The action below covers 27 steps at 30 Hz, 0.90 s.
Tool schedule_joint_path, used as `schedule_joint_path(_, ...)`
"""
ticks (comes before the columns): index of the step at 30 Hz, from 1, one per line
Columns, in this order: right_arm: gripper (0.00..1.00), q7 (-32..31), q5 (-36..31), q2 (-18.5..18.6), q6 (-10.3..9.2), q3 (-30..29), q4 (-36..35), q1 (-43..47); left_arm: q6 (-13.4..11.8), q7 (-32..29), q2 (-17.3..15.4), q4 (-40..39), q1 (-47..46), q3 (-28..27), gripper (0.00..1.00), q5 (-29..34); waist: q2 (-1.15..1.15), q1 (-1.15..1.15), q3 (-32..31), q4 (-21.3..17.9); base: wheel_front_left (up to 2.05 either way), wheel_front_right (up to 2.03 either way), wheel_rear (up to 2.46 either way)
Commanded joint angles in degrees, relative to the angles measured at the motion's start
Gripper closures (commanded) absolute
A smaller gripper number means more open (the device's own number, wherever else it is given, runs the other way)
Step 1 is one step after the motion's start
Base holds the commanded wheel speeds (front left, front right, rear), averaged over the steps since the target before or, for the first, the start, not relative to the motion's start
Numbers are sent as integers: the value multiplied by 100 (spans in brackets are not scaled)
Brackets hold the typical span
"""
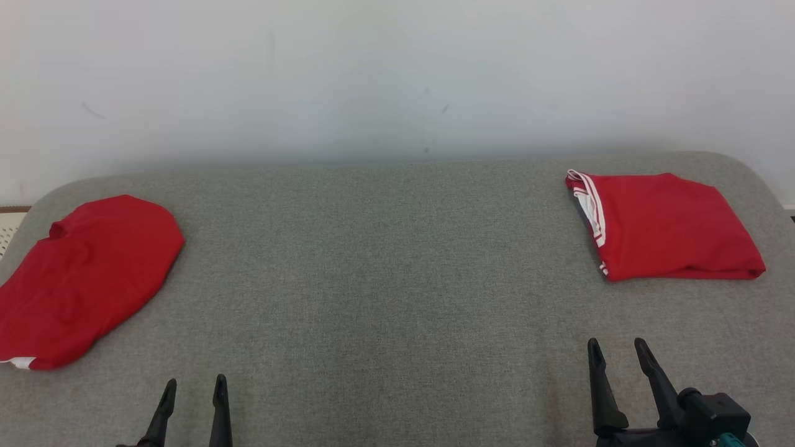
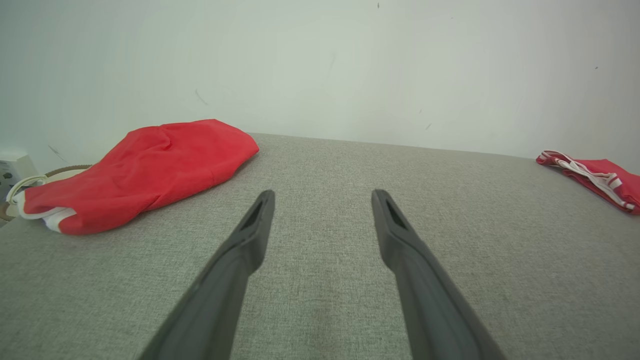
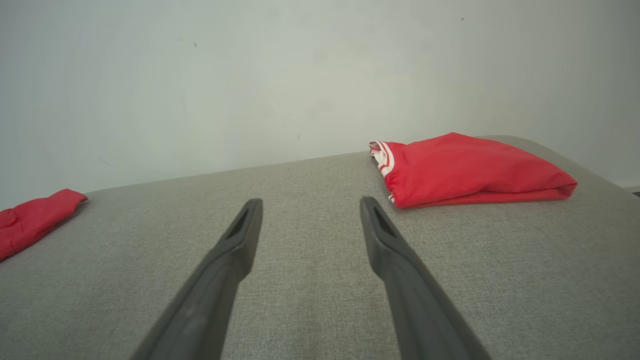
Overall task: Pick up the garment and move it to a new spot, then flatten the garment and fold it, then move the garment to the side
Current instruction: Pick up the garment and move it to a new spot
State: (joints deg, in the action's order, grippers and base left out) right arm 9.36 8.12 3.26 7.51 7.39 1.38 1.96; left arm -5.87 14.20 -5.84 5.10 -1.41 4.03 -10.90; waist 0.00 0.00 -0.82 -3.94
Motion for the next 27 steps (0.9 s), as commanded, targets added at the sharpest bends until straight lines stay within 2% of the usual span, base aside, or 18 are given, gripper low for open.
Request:
schedule_joint_path(1, 0, 2, -39, -15, -3, 1, 13, 93, -12, 6, -42, -25, 50, -8, 0, -23, 0, 0, -2, -4, 0, 0, 0)
schedule_joint_path(14, 0, 1, -42, -31, -3, -36, 55, 127, -58, -20, -86, -54, 16, 39, 0, -61, 0, 0, -1, 94, 0, 0, 0)
schedule_joint_path(27, 0, -36, 23, -38, -3, -86, 115, 161, -106, -41, -87, 25, -23, 73, 0, -159, 0, 0, -94, 918, 0, 0, 0)
